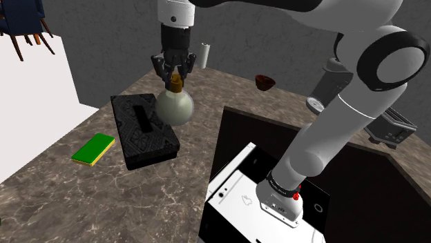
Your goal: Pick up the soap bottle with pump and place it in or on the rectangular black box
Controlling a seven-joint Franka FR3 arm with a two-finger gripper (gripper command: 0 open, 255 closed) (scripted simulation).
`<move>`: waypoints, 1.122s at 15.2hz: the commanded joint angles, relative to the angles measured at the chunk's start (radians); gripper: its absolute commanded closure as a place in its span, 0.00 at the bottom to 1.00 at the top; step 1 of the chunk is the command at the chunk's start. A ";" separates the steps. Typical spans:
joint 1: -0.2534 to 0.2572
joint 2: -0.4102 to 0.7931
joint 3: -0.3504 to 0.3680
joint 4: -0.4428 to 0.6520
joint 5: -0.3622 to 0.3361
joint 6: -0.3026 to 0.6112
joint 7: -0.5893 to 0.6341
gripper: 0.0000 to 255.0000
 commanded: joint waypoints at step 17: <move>0.116 0.695 -0.030 0.954 -0.270 -0.301 -0.005 1.00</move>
